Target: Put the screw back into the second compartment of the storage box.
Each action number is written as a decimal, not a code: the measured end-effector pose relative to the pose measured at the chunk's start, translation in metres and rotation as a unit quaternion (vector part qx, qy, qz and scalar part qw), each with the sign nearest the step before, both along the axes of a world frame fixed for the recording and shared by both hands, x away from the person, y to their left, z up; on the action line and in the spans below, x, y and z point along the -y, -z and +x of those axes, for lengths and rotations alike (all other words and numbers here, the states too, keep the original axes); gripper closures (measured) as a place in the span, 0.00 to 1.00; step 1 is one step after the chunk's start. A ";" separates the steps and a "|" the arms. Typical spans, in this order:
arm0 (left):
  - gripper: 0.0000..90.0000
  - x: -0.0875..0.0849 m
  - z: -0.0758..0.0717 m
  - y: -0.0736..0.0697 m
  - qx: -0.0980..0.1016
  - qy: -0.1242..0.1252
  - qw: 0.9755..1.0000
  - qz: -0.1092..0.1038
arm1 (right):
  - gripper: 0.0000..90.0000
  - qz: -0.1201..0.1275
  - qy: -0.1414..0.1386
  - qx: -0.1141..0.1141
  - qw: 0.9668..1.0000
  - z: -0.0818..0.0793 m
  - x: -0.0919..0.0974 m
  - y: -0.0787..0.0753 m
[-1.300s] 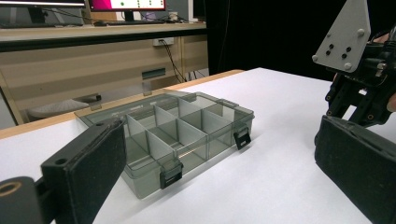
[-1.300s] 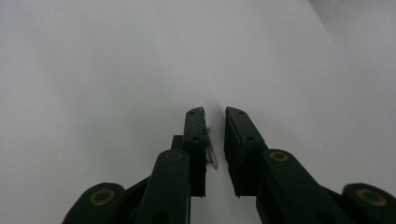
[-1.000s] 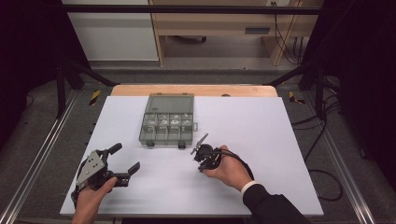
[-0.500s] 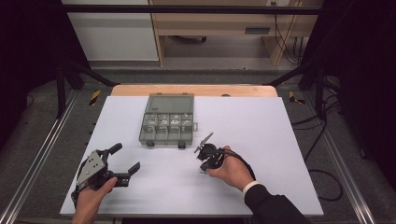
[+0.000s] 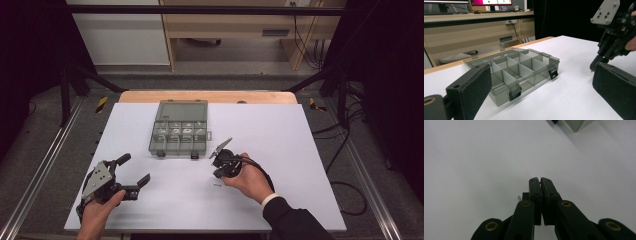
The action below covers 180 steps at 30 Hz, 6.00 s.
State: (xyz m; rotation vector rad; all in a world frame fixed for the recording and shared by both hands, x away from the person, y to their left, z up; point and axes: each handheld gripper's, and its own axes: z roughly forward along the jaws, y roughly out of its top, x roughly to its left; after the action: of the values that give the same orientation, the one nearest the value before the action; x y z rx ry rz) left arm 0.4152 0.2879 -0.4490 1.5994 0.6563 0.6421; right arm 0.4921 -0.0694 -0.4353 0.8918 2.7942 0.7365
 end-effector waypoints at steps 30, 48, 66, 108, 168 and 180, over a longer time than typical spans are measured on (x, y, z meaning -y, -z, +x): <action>0.02 -0.003 -0.001 -0.002 0.006 -0.003 1.000 -0.011 | 0.98 0.077 0.021 0.113 0.990 0.037 -0.038 -0.068; 0.02 -0.005 -0.001 -0.003 0.012 0.001 1.000 -0.017 | 0.98 0.103 0.031 0.118 0.987 0.065 -0.062 -0.067; 0.02 -0.004 -0.003 -0.002 -0.005 0.005 1.000 -0.023 | 0.98 0.111 0.043 0.136 0.984 0.086 -0.093 -0.043; 0.02 -0.002 -0.001 -0.004 0.011 0.002 1.000 -0.018 | 0.98 0.128 0.096 0.151 0.976 0.110 -0.129 -0.013; 0.01 -0.006 -0.001 -0.004 0.010 -0.004 1.000 -0.018 | 0.12 0.051 0.044 0.118 0.991 0.003 -0.029 -0.049; 0.01 -0.006 -0.001 -0.004 0.009 -0.005 1.000 -0.015 | 0.12 0.025 0.039 0.094 0.995 -0.014 -0.001 -0.031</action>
State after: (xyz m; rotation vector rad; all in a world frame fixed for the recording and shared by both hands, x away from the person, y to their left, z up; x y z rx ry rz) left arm 0.4143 0.2936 -0.4451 1.5622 0.6584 0.6505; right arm 0.4781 -0.0683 -0.4039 0.8841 2.5743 0.8359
